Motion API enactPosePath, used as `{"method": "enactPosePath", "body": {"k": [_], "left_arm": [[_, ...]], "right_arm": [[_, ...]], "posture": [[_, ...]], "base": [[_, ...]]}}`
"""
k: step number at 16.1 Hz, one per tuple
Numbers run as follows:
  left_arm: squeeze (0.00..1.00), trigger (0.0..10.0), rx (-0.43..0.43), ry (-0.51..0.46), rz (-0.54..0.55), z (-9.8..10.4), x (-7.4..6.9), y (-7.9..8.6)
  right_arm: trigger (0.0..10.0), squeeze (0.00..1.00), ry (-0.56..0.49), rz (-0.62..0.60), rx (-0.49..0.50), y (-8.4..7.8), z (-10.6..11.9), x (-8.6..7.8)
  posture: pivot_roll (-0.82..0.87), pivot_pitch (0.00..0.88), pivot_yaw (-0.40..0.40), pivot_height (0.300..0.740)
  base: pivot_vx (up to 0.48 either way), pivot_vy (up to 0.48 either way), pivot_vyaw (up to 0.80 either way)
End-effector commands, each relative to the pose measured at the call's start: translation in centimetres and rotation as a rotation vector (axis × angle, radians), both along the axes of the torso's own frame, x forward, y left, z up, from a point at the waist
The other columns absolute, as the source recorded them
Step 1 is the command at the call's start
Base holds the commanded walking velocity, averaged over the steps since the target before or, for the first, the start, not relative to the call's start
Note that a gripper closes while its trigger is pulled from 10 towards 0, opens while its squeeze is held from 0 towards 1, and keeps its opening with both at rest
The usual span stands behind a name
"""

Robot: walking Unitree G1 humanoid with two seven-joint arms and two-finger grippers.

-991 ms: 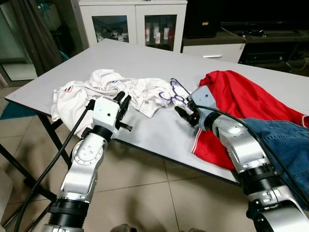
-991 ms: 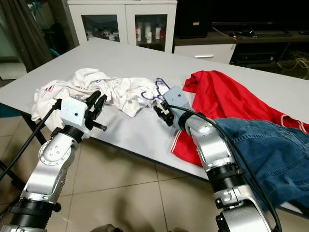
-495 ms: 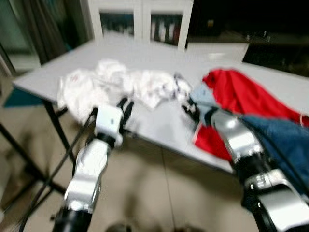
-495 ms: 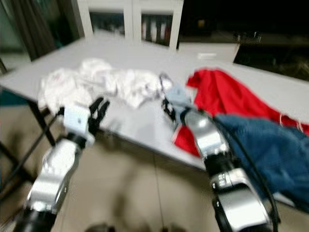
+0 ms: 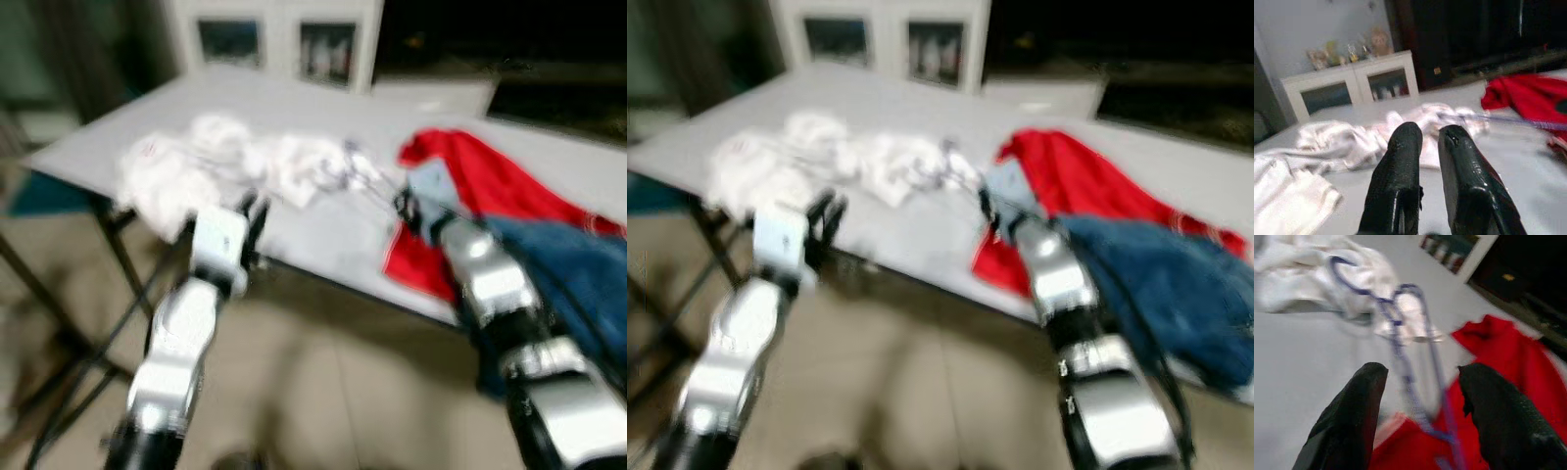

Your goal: Hang hanger

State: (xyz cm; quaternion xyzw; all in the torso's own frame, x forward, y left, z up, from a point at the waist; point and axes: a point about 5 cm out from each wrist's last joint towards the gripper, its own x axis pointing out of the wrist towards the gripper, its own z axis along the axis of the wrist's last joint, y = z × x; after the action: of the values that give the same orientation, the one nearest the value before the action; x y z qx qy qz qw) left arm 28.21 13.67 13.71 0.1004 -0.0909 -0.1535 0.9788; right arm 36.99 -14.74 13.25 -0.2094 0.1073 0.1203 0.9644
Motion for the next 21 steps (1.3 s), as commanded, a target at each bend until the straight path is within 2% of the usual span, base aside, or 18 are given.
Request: {"method": "enactPosePath", "body": {"k": [1,7,10,12,17,21], "left_arm": [[0.0,10.0,0.011,-0.019,-0.008,0.6,0.3,-0.2],[0.0,10.0,0.007,-0.017,-0.008,0.7,0.3,-0.2],[0.0,10.0,0.007,-0.017,-0.008,0.7,0.3,-0.1],[0.0,10.0,0.008,-0.018,-0.007,0.7,0.4,-0.2],[0.0,10.0,0.013,-0.02,-0.005,0.8,-0.2,-0.2],[0.0,10.0,0.018,-0.014,0.004,0.7,-0.7,0.1]], "right_arm": [[10.0,0.0,0.008,-0.016,-0.012,-0.4,-0.2,0.1],[10.0,0.0,-0.022,-0.034,-0.01,-0.1,0.2,0.5],[10.0,0.0,-0.01,-0.045,-0.039,-0.3,-0.4,0.5],[10.0,0.0,0.002,-0.051,-0.101,-0.2,-0.8,1.0],[10.0,0.0,-0.003,-0.101,-0.186,-0.1,0.5,2.5],[10.0,0.0,0.007,-0.095,-0.17,0.1,1.0,2.9]], "posture": [[-0.05,0.024,-0.009,0.74],[-0.05,0.017,-0.01,0.74],[-0.04,0.015,-0.01,0.74],[-0.04,0.015,-0.012,0.74],[-0.01,0.038,-0.02,0.74],[0.01,0.056,-0.018,0.74]], "base": [[0.0,0.0,0.0],[0.0,0.0,0.0],[0.0,0.0,0.0],[0.0,0.0,0.0],[0.0,0.0,0.0],[0.0,0.0,0.0]]}}
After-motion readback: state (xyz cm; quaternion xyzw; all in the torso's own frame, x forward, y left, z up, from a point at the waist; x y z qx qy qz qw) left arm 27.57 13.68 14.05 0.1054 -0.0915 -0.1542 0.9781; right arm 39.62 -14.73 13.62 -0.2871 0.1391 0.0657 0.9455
